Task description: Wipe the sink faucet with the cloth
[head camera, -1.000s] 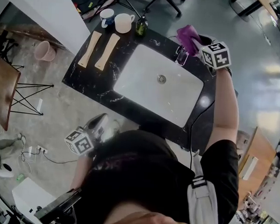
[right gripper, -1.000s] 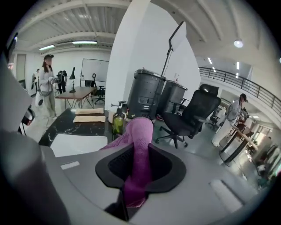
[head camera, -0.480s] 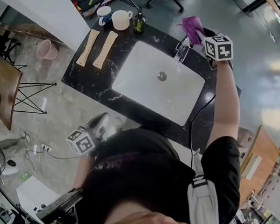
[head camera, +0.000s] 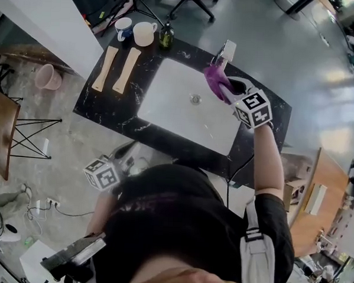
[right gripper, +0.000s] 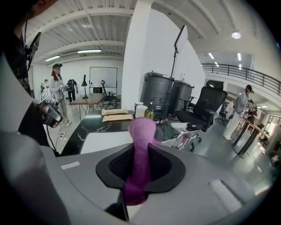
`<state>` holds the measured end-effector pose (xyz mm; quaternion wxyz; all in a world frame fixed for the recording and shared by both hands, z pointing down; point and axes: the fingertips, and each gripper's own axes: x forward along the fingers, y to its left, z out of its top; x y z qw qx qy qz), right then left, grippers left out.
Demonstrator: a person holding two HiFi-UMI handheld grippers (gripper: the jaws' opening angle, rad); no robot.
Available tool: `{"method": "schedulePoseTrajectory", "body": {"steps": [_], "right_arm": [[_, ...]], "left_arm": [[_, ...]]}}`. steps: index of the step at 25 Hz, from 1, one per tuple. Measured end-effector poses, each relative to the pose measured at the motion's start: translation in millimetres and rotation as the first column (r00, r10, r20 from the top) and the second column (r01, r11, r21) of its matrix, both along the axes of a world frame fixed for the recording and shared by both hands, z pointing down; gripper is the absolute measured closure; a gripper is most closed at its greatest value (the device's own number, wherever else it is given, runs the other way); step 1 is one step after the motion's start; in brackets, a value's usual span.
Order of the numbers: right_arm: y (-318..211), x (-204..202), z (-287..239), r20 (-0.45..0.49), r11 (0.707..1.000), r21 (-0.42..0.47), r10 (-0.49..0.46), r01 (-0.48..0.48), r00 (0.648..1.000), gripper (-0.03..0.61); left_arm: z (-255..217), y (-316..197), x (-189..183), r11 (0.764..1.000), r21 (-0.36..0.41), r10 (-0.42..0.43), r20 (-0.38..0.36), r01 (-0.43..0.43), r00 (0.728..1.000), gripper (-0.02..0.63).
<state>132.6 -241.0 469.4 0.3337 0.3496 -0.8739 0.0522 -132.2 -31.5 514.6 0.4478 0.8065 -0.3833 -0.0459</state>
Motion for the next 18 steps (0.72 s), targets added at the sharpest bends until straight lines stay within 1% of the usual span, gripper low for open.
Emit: {"method": "schedulePoseTrajectory", "body": {"steps": [2,4,5,8,10,11,12,15,18], "right_arm": [[-0.1,-1.5,16.0,-0.035,1.0,-0.015,0.002,-0.003,0.999,0.497],[-15.5,5.0,25.8,-0.052,0.999,-0.024,0.038,-0.039,0.998,0.497],[-26.6,10.3,29.2,-0.046,0.997,-0.034,0.063,-0.064,0.997,0.497],[-66.6,33.8,34.3,-0.002,0.983,-0.063,0.171,-0.17,0.985,0.497],[-95.0,55.5,38.9,0.003,0.964,-0.065,0.26,-0.259,0.966,0.497],[-106.1,63.8,41.8,0.008,0.955,-0.07,0.289,-0.288,0.957,0.497],[-113.8,68.9,43.9,0.014,0.951,-0.077,0.3,-0.298,0.954,0.497],[-119.3,71.9,43.0,0.031,0.955,-0.081,0.287,-0.284,0.957,0.496],[-115.9,69.5,41.6,0.04,0.952,-0.065,0.303,-0.3,0.952,0.5]], "left_arm": [[-2.2,-2.2,3.6,1.0,0.007,0.01,-0.001,-0.01,1.0,0.62],[-3.0,-3.9,5.8,1.0,0.008,0.009,0.002,-0.009,1.0,0.621],[-2.6,-4.5,6.2,1.0,0.005,0.004,0.004,-0.004,1.0,0.621],[0.3,-5.6,4.6,1.0,-0.009,-0.02,0.017,0.02,1.0,0.621],[2.6,-4.2,1.6,0.999,-0.019,-0.037,0.034,0.038,0.999,0.621],[3.5,-3.1,0.2,0.999,-0.024,-0.045,0.042,0.046,0.998,0.621],[4.3,-2.2,-1.1,0.998,-0.029,-0.053,0.049,0.054,0.997,0.621],[6.9,-2.2,-5.0,0.997,-0.038,-0.07,0.059,0.072,0.996,0.621],[8.8,-3.4,-6.0,0.997,-0.043,-0.063,0.055,0.065,0.997,0.621]]}}
